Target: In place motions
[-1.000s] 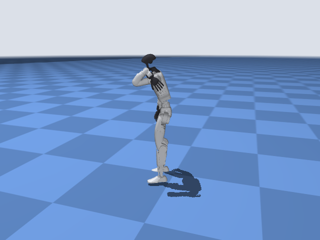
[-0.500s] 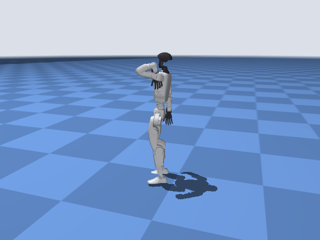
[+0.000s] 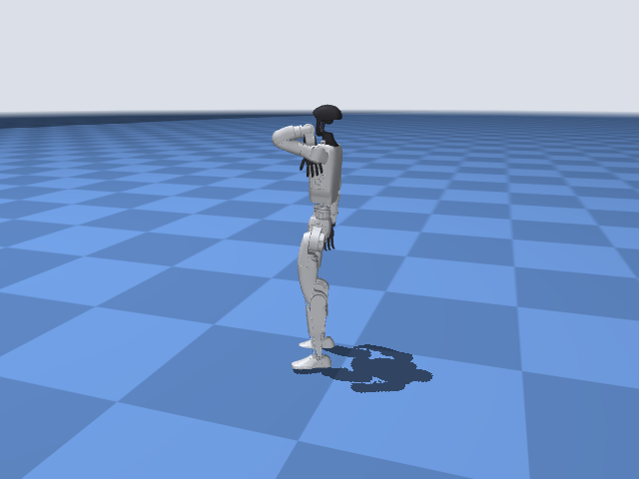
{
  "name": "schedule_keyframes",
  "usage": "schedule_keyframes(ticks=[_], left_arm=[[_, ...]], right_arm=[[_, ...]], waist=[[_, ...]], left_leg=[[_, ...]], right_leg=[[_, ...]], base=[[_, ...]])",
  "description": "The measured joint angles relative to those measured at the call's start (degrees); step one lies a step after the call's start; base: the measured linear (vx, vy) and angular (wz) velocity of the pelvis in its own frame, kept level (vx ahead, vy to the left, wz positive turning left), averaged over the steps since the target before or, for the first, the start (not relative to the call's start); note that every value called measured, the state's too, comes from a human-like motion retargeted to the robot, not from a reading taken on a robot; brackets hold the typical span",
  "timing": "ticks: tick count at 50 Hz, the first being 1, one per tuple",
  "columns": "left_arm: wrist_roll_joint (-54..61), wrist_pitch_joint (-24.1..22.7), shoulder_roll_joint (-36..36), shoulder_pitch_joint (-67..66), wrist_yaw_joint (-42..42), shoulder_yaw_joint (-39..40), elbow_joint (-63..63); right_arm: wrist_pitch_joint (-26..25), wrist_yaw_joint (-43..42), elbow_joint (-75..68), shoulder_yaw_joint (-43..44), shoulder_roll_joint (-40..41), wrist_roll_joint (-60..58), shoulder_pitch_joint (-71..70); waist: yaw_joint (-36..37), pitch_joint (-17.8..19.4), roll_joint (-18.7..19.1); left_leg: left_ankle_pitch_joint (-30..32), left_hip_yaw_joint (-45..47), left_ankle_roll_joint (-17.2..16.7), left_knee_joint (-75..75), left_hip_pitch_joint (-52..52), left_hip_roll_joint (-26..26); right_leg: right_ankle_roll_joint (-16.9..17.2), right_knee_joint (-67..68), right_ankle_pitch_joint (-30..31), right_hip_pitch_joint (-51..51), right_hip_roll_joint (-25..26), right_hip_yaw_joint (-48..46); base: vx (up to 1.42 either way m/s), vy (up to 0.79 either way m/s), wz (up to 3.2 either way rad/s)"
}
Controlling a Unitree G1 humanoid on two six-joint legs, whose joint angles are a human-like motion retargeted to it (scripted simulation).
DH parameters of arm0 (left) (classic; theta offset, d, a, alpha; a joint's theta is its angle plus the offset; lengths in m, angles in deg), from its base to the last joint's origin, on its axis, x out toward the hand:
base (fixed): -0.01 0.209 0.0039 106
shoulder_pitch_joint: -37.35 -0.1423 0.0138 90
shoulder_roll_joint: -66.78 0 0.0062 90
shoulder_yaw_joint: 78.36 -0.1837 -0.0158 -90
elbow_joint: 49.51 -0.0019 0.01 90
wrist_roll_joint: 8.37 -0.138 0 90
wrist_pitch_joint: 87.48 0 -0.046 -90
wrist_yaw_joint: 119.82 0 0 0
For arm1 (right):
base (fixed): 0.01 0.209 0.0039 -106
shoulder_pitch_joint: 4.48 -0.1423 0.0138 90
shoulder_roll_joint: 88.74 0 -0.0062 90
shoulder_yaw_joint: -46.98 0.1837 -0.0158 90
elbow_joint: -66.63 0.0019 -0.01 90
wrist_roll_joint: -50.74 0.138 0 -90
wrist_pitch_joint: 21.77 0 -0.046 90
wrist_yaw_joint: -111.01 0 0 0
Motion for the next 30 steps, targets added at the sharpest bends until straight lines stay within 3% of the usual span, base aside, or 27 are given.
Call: schedule_keyframes(ticks=[15,20,30], left_arm=[[0.41,0.0,-1.96,0.41,-1.55,-0.93,0.0],[0.47,0.0,-1.27,1.25,-2.22,0.35,0.0],[3.09,0.0,-0.02,2.78,-0.96,3.5,0.0]], right_arm=[[-1.01,-2.04,-2.9,1.31,-2.37,1.06,3.78],[-1.18,-1.8,-4.26,2.74,-1.88,2.47,4.86],[-4.29,1.49,-5.25,3.07,-1.58,1.32,2.58]], waist=[[2.47,1.83,-0.71],[2.97,1.28,-0.48],[4.32,0.92,-0.52]], left_leg=[[1.25,-3.25,-1.63,1.15,-2.67,0.97],[0.55,-4.37,1.94,0.49,-2.17,-2.5],[0.73,-9.51,2.17,-0.18,-1.85,-4.38]], right_leg=[[0.43,0.53,-1.71,0.86,-0.7,-5.77],[0.08,-0.51,-1.57,1.86,0.11,-8.16],[0.54,-0.8,-2.31,3.47,-2.06,-13.3]], base=[[0.09,0.01,0.31],[0.12,0.05,0.4],[0.12,0.07,0.41]])
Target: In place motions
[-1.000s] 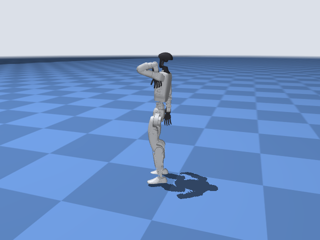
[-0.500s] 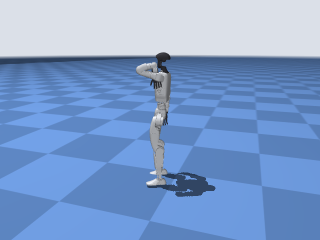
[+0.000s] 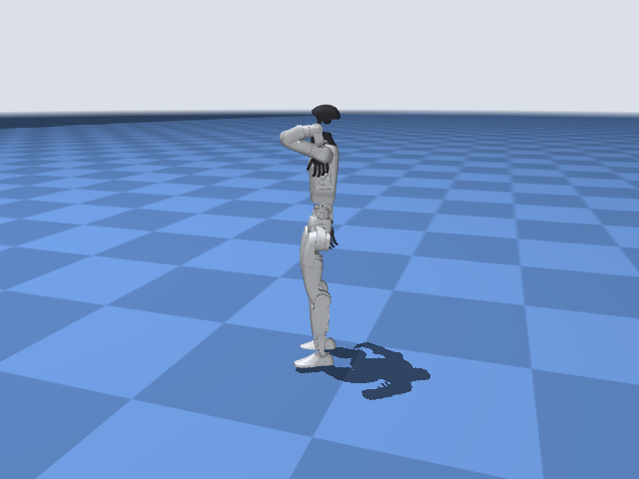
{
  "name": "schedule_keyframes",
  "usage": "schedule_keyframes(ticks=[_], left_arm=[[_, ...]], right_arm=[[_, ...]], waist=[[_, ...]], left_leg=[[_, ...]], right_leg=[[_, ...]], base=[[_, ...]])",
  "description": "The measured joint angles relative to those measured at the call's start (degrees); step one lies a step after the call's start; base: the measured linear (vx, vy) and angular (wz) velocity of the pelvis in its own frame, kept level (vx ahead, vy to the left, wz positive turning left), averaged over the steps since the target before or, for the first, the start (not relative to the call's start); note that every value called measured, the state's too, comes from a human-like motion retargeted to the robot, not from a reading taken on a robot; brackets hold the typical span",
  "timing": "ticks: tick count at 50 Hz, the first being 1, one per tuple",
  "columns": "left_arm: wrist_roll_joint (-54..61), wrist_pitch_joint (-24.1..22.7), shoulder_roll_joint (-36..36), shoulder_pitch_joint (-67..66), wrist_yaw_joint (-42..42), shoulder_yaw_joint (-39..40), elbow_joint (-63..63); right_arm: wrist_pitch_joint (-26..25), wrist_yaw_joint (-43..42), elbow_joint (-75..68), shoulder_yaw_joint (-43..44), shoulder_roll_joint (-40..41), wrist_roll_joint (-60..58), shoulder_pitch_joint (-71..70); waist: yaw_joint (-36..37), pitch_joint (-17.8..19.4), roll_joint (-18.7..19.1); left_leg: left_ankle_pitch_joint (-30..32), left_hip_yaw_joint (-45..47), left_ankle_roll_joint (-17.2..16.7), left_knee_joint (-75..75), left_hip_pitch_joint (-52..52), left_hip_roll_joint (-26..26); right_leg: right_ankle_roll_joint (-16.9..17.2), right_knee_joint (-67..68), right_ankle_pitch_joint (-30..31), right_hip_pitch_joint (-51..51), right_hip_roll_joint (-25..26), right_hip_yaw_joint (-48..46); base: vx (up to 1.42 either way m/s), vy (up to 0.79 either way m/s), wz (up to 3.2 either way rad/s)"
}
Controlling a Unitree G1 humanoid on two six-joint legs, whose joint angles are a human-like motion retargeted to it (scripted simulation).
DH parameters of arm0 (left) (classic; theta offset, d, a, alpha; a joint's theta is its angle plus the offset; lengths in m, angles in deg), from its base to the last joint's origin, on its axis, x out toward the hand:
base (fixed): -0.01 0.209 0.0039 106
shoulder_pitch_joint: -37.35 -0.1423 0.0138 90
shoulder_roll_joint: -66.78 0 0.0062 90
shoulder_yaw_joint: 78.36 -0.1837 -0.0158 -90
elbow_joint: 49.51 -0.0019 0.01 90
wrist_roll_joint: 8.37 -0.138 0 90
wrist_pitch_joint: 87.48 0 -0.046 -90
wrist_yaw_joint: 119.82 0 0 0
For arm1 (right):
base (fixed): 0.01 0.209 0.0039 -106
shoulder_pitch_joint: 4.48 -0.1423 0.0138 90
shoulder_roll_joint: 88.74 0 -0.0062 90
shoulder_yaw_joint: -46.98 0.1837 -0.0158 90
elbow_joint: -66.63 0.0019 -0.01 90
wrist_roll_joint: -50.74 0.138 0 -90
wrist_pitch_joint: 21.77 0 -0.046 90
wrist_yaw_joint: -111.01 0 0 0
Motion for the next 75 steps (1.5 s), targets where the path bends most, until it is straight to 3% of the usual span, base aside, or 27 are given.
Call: schedule_keyframes(ticks=[7,16,31,34,40,44,48,57,66,69,75], left_arm=[[-0.93,0.0,-5.27,-1.84,-1.7,-3.12,0.0],[0.06,0.0,-7.7,-3.53,-1.5,-4.87,0.0],[0.24,0.0,-5.38,-3.09,-3.01,-3.64,0.0],[0.31,0.0,-5.38,-2.43,-3.22,-3.6,0.0],[0.3,0.0,-5.1,-1.44,-3.7,-3.23,0.0],[0.35,0.0,-4.5,-1.22,-4.11,-3.35,0.0],[-0.14,0.0,-4.07,-1.58,-5.1,-3.61,0.0],[0.59,0.0,-2.31,-1.98,-5.51,-2.44,0.0],[1.75,0.0,-0.7,0.11,-6.01,0.71,0.0],[3.53,0.0,0.7,1.81,-4.86,2.49,0.0],[5.37,0.0,1.47,2.07,-3.58,3.99,0.0]], right_arm=[[-0.45,2.58,2.67,-0.64,0.09,-4.79,-2.44],[0.31,4.96,5.69,1.17,0.77,-4.77,-3.62],[1.43,4.73,9.48,-0.79,-2.14,-4.68,-0.84],[1.26,3.6,9.45,-1.61,-2.61,-5.29,-0.26],[0.99,1.98,9.03,-2.87,-3.38,-5.84,0.91],[0.63,0.94,7.8,-4.55,-3.78,-6.48,3.26],[-0.03,0.6,6.21,-4.95,-3.85,-6.95,5.39],[0.11,0.66,7.5,-2.31,-2.13,-5.64,4.76],[0.76,2.96,8.91,-1.18,-1.56,-0.7,2.38],[1.34,3.37,9.12,-1.42,-2.21,0.34,0.63],[2.08,4.12,9.32,-0.49,-1.71,1.29,-0.57]], waist=[[2.5,-0.84,-0.68],[4.3,-1.28,-0.49],[6.0,2.99,0.1],[5.83,3.84,1.03],[3.9,5.0,0.79],[6.01,4.05,-0.46],[7.36,3.04,-1.43],[3.88,1.79,-1.03],[4.84,3.35,-1.2],[4.22,3.93,-1.77],[4.66,3.4,-2.9]], left_leg=[[0.61,-0.65,-0.65,0.59,-0.66,0.21],[-0.22,0.16,1.57,0.54,0.07,-1.55],[0.52,3.09,3.44,-0.6,-0.12,-1.94],[0.6,3.97,3.28,-0.91,-0.17,-0.62],[0.74,3.96,3.06,-1.11,-0.55,-1.02],[0.02,6.03,2.62,-1.15,0.04,-1.81],[-0.34,6.45,2.01,-0.85,0.59,-2.3],[-0.46,4.94,0.0,0.89,0.6,0.37],[3.64,5.34,1.49,6.62,-4.28,-0.09],[4.1,5.0,-0.42,8.68,-5.14,1.15],[0.86,-0.63,-1.14,11.02,-4.48,-3.49]], right_leg=[[1.16,0.27,-0.31,1.84,-1.94,-0.09],[1.48,0.96,3.54,1.07,-3.51,2.41],[1.7,4.25,11.91,-3.54,-5.29,4.77],[0.95,5.37,10.5,-4.62,-3.89,5.15],[3.86,5.87,6.76,-5.72,0.2,11.92],[0.13,4.36,3.18,-5.17,-0.32,7.04],[0.94,2.86,3.03,-4.32,-0.88,7.18],[-0.78,1.57,1.89,-2.24,1.02,4.44],[-1.65,0.8,0.89,-0.69,0.81,2.01],[-1.71,0.38,1.01,-1.04,-0.47,0.09],[-1.88,-0.35,1.47,-1.6,-2.38,-1.71]], base=[[0.17,0.08,-0.01],[0.12,0.19,-0.25],[-0.04,0.15,-0.19],[-0.07,0.02,-0.3],[-0.09,-0.08,-0.04],[0.0,-0.12,-0.41],[-0.01,-0.18,-0.09],[-0.09,-0.2,0.17],[-0.13,-0.14,0.21],[-0.18,-0.05,0.57],[-0.05,0.0,0.29]])
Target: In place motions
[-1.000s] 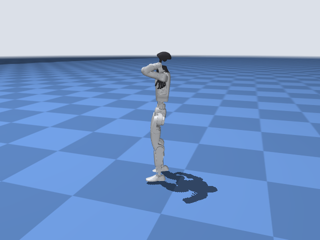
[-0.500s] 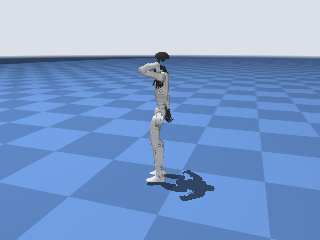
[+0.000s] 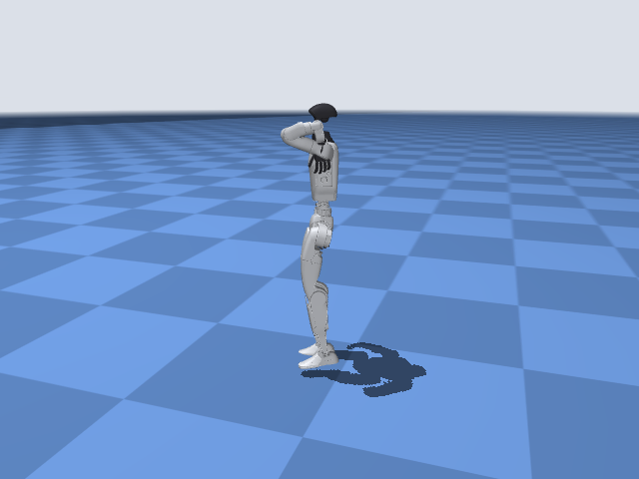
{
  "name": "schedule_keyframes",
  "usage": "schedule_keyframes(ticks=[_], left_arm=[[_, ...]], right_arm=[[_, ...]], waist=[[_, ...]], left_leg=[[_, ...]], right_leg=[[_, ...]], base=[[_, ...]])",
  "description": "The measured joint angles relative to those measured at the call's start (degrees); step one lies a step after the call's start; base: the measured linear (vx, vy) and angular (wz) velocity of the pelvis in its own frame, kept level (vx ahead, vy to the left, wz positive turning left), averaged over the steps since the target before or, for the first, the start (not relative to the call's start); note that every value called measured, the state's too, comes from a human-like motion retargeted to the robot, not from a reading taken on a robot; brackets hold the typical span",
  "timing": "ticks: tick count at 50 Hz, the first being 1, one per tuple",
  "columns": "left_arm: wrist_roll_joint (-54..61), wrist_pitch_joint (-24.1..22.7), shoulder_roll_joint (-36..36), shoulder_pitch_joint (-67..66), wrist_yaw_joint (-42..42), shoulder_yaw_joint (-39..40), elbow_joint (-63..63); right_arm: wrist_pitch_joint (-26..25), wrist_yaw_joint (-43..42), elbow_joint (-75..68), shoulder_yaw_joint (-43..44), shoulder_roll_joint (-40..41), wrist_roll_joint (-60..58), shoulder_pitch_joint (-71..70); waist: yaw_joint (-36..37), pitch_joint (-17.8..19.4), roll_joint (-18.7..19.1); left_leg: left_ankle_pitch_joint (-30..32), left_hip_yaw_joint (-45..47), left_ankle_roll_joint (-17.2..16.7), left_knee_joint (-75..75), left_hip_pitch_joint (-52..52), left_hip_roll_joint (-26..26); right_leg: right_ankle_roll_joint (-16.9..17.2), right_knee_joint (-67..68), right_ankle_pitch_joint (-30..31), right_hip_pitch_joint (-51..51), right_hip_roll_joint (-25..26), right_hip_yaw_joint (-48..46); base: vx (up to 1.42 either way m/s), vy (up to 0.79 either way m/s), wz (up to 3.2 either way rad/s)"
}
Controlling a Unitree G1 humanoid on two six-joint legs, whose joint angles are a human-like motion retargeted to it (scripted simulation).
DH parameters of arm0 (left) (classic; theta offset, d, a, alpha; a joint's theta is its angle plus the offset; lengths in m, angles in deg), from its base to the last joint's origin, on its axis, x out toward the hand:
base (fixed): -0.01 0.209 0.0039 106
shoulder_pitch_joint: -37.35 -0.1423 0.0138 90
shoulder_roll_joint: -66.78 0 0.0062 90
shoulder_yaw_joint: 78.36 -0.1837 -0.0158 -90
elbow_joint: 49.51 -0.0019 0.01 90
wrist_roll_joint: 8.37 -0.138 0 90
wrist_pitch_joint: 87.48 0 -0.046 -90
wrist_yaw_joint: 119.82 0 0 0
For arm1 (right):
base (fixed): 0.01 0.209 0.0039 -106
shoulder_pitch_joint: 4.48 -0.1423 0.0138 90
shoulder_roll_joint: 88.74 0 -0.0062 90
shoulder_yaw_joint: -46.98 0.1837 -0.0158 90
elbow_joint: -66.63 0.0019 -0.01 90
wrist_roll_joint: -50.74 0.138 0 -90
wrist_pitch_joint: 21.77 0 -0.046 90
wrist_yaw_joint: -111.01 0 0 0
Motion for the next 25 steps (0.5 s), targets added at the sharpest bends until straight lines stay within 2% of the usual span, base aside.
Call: schedule_keyframes(ticks=[3,7,12,17,25], left_arm=[[0.83,0.0,-2.41,-1.35,0.5,-0.13,0.0],[0.15,0.0,-9.96,-5.15,-0.5,-3.08,0.0],[-1.39,0.0,-14.45,-8.83,-1.82,-6.13,0.0],[-2.07,0.0,-13.53,-8.71,-2.47,-6.49,0.0],[-2.38,0.0,-10.7,-2.08,-3.71,-5.45,0.0]], right_arm=[[0.61,0.62,0.8,2.54,0.23,0.44,-0.99],[1.25,1.84,1.2,4.49,0.59,0.03,-0.34],[1.09,1.49,0.87,5.52,0.65,-0.16,2.14],[0.44,-0.07,-0.33,4.82,-0.71,-0.43,4.04],[-0.42,-2.24,-2.59,2.9,-3.91,-2.24,3.58]], waist=[[-1.2,0.11,-0.13],[-1.59,-0.44,2.45],[-3.53,-2.34,4.64],[-5.14,-1.94,4.34],[-6.77,1.2,5.0]], left_leg=[[-1.4,-6.69,-1.14,2.69,0.82,-2.62],[-2.42,-0.62,4.95,0.37,0.57,-3.42],[-3.75,-0.29,4.33,-3.89,2.44,-1.78],[-3.18,0.84,5.4,-5.61,2.59,-1.97],[-3.04,4.46,6.03,-6.34,1.38,0.31]], right_leg=[[0.62,0.29,0.03,-0.02,-1.95,-1.57],[0.8,1.13,-0.62,0.61,0.42,-0.32],[1.23,1.04,0.07,-0.33,2.31,0.98],[1.37,1.72,1.39,-1.77,1.99,2.47],[0.83,7.74,3.98,-6.31,2.75,4.73]], base=[[0.02,0.12,0.47],[0.15,0.15,-0.2],[0.1,0.21,-0.24],[0.01,0.14,-0.22],[-0.08,0.13,-0.43]])
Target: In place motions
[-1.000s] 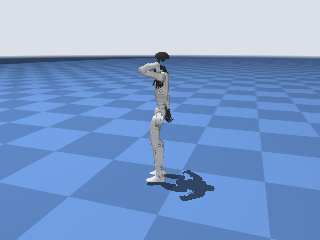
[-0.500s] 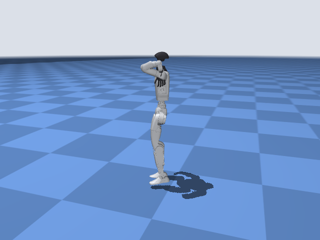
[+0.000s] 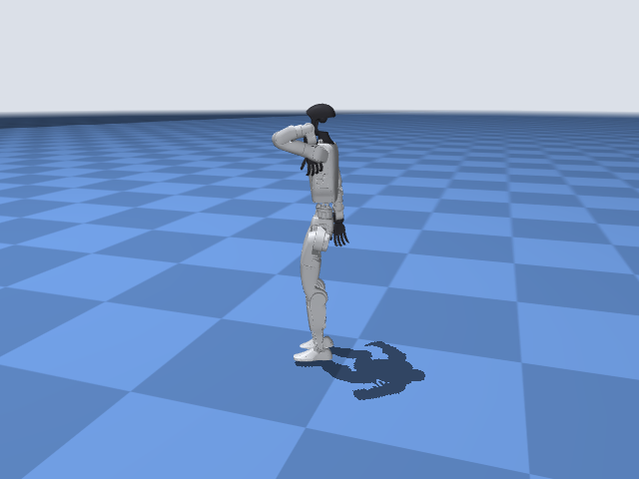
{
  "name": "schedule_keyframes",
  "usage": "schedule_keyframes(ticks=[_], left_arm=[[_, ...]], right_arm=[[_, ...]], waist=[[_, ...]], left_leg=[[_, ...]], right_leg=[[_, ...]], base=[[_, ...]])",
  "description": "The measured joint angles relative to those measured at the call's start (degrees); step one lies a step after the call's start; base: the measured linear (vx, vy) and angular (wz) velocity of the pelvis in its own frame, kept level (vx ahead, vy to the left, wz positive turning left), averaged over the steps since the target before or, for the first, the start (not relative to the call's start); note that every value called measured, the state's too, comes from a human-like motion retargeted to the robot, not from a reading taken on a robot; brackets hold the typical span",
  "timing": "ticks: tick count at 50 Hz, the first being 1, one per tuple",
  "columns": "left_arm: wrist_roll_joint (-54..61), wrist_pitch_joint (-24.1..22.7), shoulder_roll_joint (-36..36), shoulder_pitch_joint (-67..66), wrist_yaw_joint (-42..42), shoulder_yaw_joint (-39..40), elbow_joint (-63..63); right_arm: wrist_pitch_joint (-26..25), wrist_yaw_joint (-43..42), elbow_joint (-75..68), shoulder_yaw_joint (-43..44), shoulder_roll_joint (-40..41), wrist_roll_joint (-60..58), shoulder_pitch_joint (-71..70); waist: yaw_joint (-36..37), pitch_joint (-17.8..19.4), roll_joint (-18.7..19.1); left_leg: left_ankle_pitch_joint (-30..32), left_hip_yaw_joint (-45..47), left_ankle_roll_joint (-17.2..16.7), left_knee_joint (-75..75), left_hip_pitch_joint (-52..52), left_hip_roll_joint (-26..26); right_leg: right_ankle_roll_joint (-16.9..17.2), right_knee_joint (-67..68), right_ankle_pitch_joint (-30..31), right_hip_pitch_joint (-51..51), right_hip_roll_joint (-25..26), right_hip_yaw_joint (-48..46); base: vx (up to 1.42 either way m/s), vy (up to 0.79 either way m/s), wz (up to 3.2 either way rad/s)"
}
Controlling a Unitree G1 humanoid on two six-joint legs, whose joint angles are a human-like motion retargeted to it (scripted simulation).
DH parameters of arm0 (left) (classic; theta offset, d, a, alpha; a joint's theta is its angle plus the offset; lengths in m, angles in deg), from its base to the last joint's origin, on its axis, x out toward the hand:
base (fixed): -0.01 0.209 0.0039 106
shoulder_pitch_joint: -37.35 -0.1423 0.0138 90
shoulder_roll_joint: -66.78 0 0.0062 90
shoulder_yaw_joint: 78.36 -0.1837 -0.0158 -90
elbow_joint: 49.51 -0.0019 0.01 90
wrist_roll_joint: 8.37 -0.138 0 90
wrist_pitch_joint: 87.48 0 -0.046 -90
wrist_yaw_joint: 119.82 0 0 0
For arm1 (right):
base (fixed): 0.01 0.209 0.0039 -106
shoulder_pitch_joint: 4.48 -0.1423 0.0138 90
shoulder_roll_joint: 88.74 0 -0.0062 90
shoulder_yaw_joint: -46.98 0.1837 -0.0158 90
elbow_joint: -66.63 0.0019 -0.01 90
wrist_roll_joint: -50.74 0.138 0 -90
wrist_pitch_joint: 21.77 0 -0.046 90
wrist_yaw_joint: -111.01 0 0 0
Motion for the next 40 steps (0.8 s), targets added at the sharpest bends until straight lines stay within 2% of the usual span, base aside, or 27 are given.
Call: schedule_keyframes(ticks=[3,8,10,14,17,22,25,28,30,32,35,40], left_arm=[[-0.23,0.0,0.0,1.61,-0.35,-0.62,0.0],[-0.35,0.0,0.05,6.39,-0.84,-1.98,0.0],[-0.41,0.0,0.03,7.8,-0.99,-2.43,0.0],[-0.82,0.0,-0.49,10.2,-1.61,-3.38,0.0],[-0.89,0.0,-0.65,10.74,-1.8,-4.04,0.0],[-0.67,0.0,-0.59,9.28,-2.03,-4.73,0.0],[0.04,0.0,0.09,5.61,-1.91,-3.34,0.0],[1.64,0.0,-0.56,0.57,-0.98,-1.54,0.0],[2.35,0.0,-1.45,-3.15,-0.63,-0.68,0.0],[2.36,0.0,-2.05,-6.28,-1.0,0.43,0.0],[2.34,0.0,-2.17,-10.99,-1.49,2.2,0.0],[2.67,0.0,-1.87,-18.66,-1.99,4.91,0.0]], right_arm=[[-0.12,-0.22,-0.74,0.36,0.15,0.07,0.87],[-0.44,-0.72,-2.33,1.44,-0.31,0.55,2.17],[-0.53,-0.91,-2.86,1.6,-0.4,0.61,2.76],[-0.83,-1.33,-4.06,1.31,-0.81,0.45,3.53],[-1.06,-1.39,-4.85,0.84,-0.64,0.41,3.67],[-1.39,-2.45,-5.97,-1.33,-0.15,1.28,-0.33],[-2.0,-3.19,-7.74,-4.17,1.11,3.37,-5.48],[-2.08,-2.1,-8.69,-5.68,3.84,6.66,-10.88],[-1.65,-0.83,-8.47,-5.93,6.42,9.0,-13.43],[-0.84,0.67,-7.05,-6.35,8.34,10.72,-16.37],[0.05,2.6,-4.85,-6.57,10.72,12.3,-19.73],[1.33,3.34,-1.66,-6.4,13.1,13.57,-24.05]], waist=[[-0.18,-0.26,0.23],[-0.83,-0.85,0.44],[-0.78,-1.42,-0.09],[0.74,-2.79,-1.21],[2.56,-3.56,-2.04],[4.5,-2.86,-2.89],[5.15,-1.36,-3.85],[6.38,0.89,-5.01],[8.08,1.61,-6.3],[9.42,2.97,-6.65],[11.64,3.83,-7.6],[15.0,4.36,-7.36]], left_leg=[[0.41,0.81,-0.03,-0.65,-0.3,1.22],[1.41,-0.09,-0.09,-1.64,-1.01,1.18],[1.64,-0.64,-0.04,-1.89,-1.18,0.4],[1.73,-0.33,-0.15,-2.2,-1.11,-1.52],[1.53,-0.2,-0.44,-2.01,-0.73,-2.18],[0.87,0.55,-1.16,1.61,-0.94,-2.18],[2.8,2.04,-1.37,9.85,-3.35,-2.0],[9.18,2.66,-2.6,22.92,-7.93,-0.87],[13.82,3.55,-1.32,31.64,-11.92,-0.25],[16.44,5.05,2.36,39.44,-16.3,0.89],[12.19,7.15,5.36,49.05,-21.82,0.6],[7.05,8.14,4.65,63.27,-29.95,0.06]], right_leg=[[-0.74,1.21,-1.21,-0.01,1.58,-1.04],[1.93,3.43,-3.01,-0.18,4.54,2.47],[1.42,2.87,-3.78,0.22,5.12,3.78],[-2.02,-0.28,-6.76,1.26,4.44,2.24],[-1.37,-1.7,-6.14,1.97,3.56,2.35],[-1.65,-3.11,-5.83,3.4,2.22,2.47],[-1.48,-3.25,-5.94,5.18,0.41,2.61],[-1.51,-3.26,-6.09,6.91,-1.52,2.05],[-1.56,-3.79,-6.22,8.4,-2.89,1.68],[-2.0,-3.91,-5.98,8.99,-3.69,1.76],[-2.28,-4.38,-5.52,9.76,-5.25,1.71],[-2.85,-4.37,-5.29,10.1,-5.42,3.09]], base=[[-0.06,0.05,-0.32],[-0.02,-0.02,0.11],[0.01,-0.01,0.14],[0.06,-0.04,0.0],[0.01,-0.1,-0.02],[-0.09,-0.08,-0.04],[-0.02,-0.04,-0.04],[-0.2,-0.11,0.07],[-0.15,-0.11,0.04],[-0.09,-0.08,-0.15],[-0.06,-0.02,-0.12],[-0.01,0.01,-0.27]])
